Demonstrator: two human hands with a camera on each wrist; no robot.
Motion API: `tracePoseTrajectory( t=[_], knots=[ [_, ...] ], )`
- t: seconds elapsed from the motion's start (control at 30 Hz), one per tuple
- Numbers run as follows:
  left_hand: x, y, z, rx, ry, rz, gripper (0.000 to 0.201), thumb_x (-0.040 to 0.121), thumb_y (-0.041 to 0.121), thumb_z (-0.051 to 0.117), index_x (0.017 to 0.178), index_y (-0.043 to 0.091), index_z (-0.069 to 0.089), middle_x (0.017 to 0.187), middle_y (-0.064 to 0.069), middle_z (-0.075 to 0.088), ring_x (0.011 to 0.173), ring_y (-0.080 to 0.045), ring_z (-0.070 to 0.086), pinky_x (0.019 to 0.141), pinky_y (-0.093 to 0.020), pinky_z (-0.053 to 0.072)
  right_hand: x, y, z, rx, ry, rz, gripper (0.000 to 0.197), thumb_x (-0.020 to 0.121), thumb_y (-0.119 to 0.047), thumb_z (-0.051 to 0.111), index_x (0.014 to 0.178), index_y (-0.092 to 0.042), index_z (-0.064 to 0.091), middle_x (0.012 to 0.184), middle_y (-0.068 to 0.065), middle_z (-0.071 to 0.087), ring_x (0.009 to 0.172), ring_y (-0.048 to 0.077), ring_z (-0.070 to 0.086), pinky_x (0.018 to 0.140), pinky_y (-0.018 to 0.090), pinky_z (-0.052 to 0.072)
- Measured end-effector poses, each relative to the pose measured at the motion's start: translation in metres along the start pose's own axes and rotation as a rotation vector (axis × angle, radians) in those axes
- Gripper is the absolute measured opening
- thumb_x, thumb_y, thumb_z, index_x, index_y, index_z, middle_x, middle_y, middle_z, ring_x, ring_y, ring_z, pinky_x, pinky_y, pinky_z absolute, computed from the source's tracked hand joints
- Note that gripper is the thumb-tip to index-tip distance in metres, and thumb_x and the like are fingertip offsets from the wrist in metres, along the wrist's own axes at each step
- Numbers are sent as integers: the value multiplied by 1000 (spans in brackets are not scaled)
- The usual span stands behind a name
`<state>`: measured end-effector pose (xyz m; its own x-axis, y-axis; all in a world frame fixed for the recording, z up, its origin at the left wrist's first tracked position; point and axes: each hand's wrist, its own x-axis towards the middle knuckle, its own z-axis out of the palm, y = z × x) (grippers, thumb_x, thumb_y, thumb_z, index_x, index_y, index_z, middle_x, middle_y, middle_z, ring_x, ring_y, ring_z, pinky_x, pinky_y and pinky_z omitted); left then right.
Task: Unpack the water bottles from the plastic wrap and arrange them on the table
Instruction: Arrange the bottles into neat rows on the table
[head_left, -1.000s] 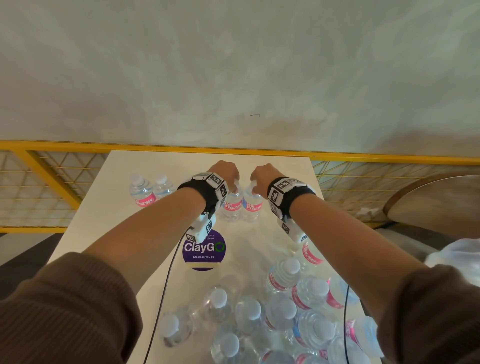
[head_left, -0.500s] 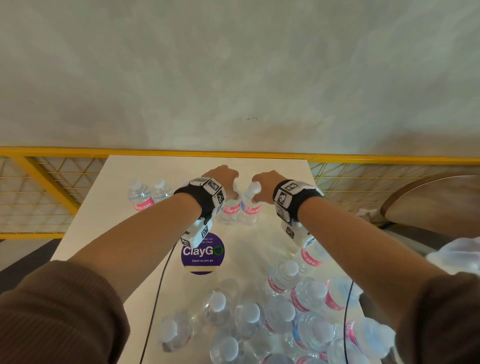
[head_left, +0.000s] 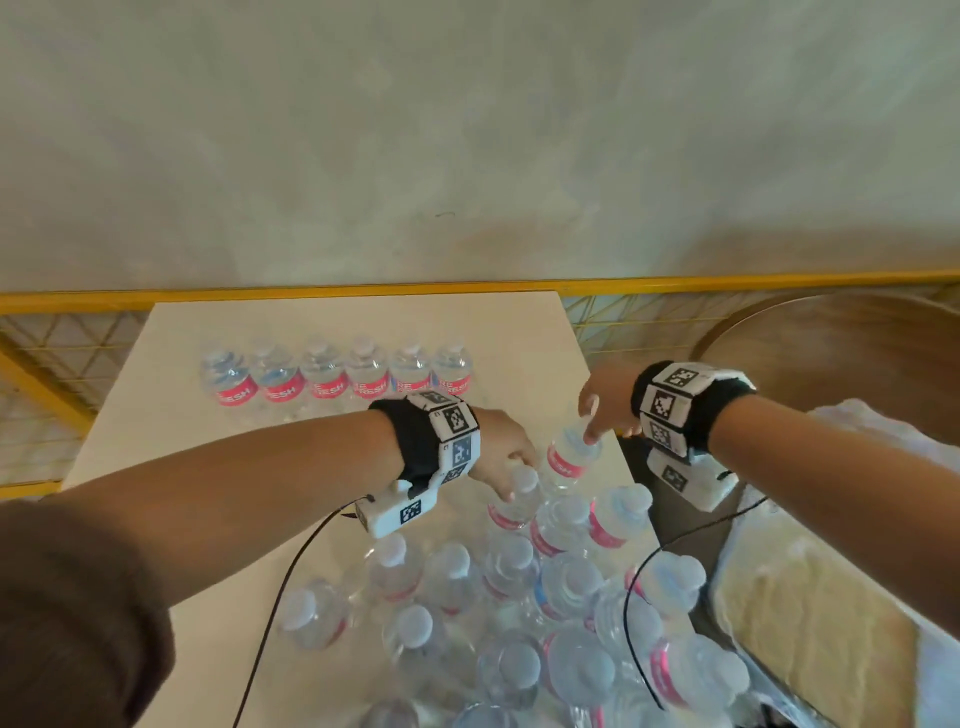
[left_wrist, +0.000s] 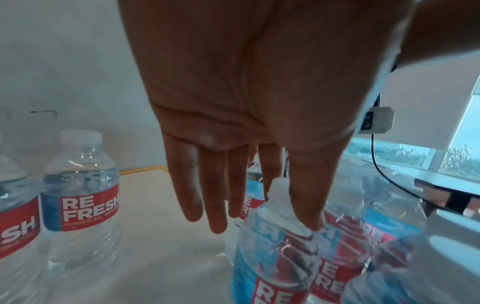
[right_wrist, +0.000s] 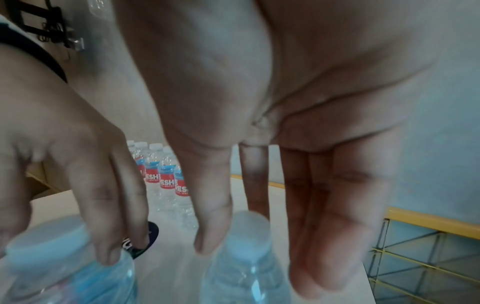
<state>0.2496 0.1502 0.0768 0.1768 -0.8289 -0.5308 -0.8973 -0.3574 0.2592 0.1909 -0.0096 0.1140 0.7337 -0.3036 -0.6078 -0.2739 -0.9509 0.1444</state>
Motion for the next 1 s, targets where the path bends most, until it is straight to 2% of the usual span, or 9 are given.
tracePoseTrajectory(
  t=[0.03,0.13,0.23,0.53,0.6,0.7,0.73,0.87,1.0],
  knots=[
    [0,2,2,1,-5,2,58,88,35,63,141,21,44,137,-1,51,121,-20,51,93,-24,38,-1,-1,4,-2,15,5,48,85,-37,66,126,-13,58,119,2,62,79,15,57,58,17,42],
    [-2,4,3,6,26,24,59,86,39,65,139,21,46,132,-3,56,115,-21,56,91,-25,40,1,-5,16,16,88,12,51,85,-41,64,126,-10,57,127,6,58,107,22,62,81,26,50],
    [-3,6,2,25,65,43,57,85,38,67,137,22,49,133,-2,55,118,-21,54,93,-25,38,5,-9,24,70,126,28,50,85,-38,65,125,-10,58,127,6,58,115,22,57,90,27,46],
    [-15,-14,0,31,122,15,39,87,26,65,123,13,61,118,-8,63,111,-26,55,84,-25,37,25,-25,23,152,214,33,34,80,-24,70,108,-4,67,110,11,67,101,27,64,86,35,55],
    [-22,-26,-1,-7,142,-12,34,88,26,64,118,11,63,112,-8,64,107,-25,55,78,-22,32,28,-34,21,156,226,11,31,81,-22,68,106,-5,68,110,11,67,100,27,65,86,35,56],
    [-41,-47,-5,-79,197,-71,33,88,29,63,117,13,64,105,-5,64,105,-23,56,80,-22,33,30,-52,12,158,257,-51,29,81,-21,65,107,-8,68,113,9,66,103,26,63,88,33,54],
    [-50,-55,-6,-98,218,-96,33,88,30,63,117,14,64,102,-5,64,105,-23,57,81,-22,34,31,-59,8,155,271,-74,30,82,-21,65,109,-9,68,114,7,65,105,25,62,89,32,53],
    [-93,-98,0,-175,309,-253,41,87,36,63,122,15,63,119,-6,64,112,-25,56,91,-27,40,32,-90,-13,143,321,-174,37,84,-25,64,119,-15,62,123,5,60,111,23,58,91,29,48],
    [-140,-151,20,-228,397,-406,29,86,32,65,100,7,66,96,-10,65,96,-26,59,77,-28,38,33,-137,-37,129,340,-266,37,85,-24,64,121,-13,62,122,6,61,110,24,59,89,29,48]
  ],
)
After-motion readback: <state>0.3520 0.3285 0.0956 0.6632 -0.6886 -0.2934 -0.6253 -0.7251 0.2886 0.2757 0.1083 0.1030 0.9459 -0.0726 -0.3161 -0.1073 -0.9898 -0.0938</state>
